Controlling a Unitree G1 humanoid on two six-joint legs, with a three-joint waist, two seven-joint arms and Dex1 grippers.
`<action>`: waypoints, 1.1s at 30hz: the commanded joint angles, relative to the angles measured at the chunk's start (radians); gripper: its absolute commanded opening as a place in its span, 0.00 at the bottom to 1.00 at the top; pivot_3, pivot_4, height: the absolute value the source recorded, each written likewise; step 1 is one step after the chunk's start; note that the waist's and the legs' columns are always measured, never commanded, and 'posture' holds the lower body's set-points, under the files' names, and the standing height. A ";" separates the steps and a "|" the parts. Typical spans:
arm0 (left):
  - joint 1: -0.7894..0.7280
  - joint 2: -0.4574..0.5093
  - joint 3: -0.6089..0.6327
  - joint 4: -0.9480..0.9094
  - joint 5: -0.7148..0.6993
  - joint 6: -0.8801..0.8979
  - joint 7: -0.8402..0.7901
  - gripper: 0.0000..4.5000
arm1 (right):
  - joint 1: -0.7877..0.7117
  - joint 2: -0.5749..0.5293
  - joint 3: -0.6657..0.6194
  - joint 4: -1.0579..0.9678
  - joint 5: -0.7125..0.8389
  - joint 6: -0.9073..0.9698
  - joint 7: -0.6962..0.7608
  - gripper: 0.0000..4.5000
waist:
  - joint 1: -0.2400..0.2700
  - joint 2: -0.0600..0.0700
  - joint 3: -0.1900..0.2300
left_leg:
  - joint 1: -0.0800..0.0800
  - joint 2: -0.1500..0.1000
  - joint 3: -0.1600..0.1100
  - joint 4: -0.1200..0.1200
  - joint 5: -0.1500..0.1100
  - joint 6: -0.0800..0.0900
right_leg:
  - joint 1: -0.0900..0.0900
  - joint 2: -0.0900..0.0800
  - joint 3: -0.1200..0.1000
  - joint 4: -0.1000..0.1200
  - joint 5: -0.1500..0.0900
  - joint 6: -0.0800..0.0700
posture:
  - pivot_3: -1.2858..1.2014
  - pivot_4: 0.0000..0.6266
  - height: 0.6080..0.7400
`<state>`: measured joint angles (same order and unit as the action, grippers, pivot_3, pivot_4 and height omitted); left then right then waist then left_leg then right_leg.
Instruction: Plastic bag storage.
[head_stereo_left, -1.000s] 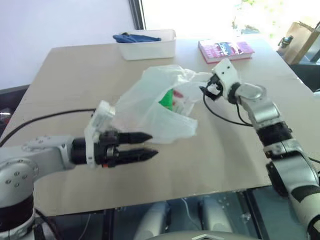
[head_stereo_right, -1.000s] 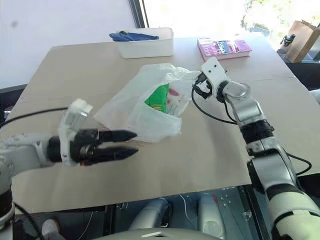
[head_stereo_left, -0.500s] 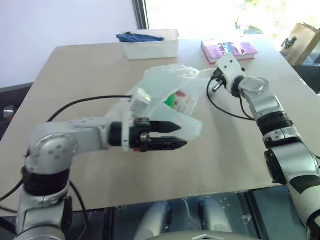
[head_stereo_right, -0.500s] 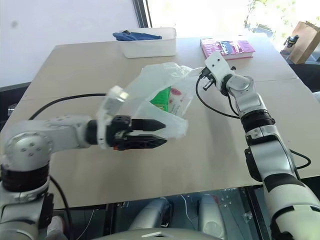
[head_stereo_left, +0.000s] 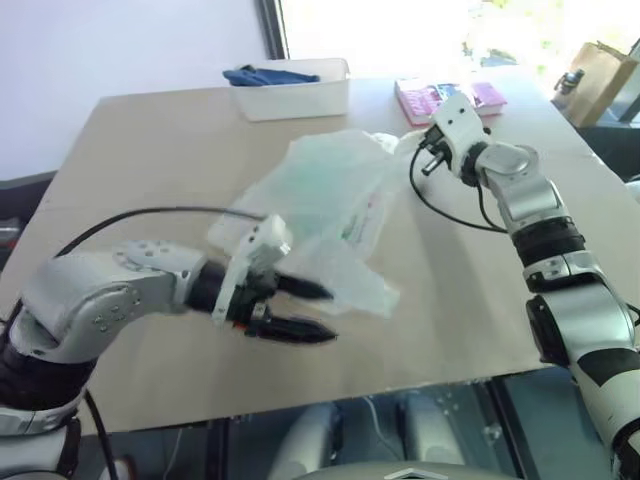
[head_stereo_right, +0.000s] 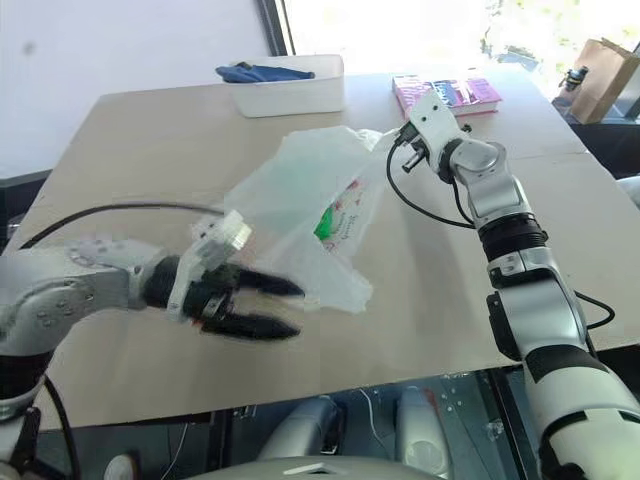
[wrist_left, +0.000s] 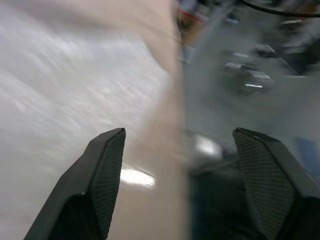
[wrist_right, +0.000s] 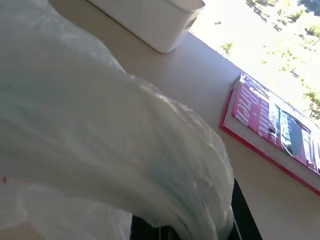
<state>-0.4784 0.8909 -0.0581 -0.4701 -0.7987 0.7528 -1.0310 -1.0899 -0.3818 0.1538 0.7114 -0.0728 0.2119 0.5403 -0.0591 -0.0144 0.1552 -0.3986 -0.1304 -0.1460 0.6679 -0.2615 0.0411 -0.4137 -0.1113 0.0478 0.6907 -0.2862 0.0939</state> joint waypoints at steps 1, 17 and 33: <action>-0.058 -0.036 -0.064 0.101 0.287 -0.409 -0.101 0.79 | -0.036 -0.005 -0.018 -0.028 -0.006 -0.055 0.000 0.01 | 0.005 0.000 0.000 | -0.001 0.000 0.000 0.000 0.000 0.000 | 0.000 0.000 0.000 -0.001 0.000 0.000 | 0.52 0.24 1.00; -0.211 -0.165 -0.240 0.279 0.456 -0.735 -0.453 0.79 | -0.093 0.029 -0.028 0.095 -0.015 -0.096 -0.040 0.01 | -0.010 0.000 0.000 | -0.002 0.001 -0.001 -0.005 0.000 0.000 | -0.001 0.001 -0.001 -0.007 0.000 0.000 | 0.52 0.24 1.00; -0.400 -0.323 -0.450 0.516 0.657 -0.996 -0.566 0.62 | -0.041 0.054 -0.011 -0.021 -0.045 -0.040 -0.037 0.00 | -0.028 0.000 0.000 | -0.003 0.001 -0.003 -0.002 0.000 0.000 | -0.001 0.001 -0.002 -0.004 0.000 0.000 | 0.52 0.24 1.00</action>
<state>-0.8724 0.5701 -0.5201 0.0524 -0.1411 -0.2163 -1.6034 -1.1298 -0.3248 0.1460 0.7378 -0.1140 0.1657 0.5044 -0.0876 -0.0141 0.1555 -0.4019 -0.1296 -0.1489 0.6664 -0.2616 0.0412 -0.4149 -0.1103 0.0458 0.6873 -0.2860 0.0942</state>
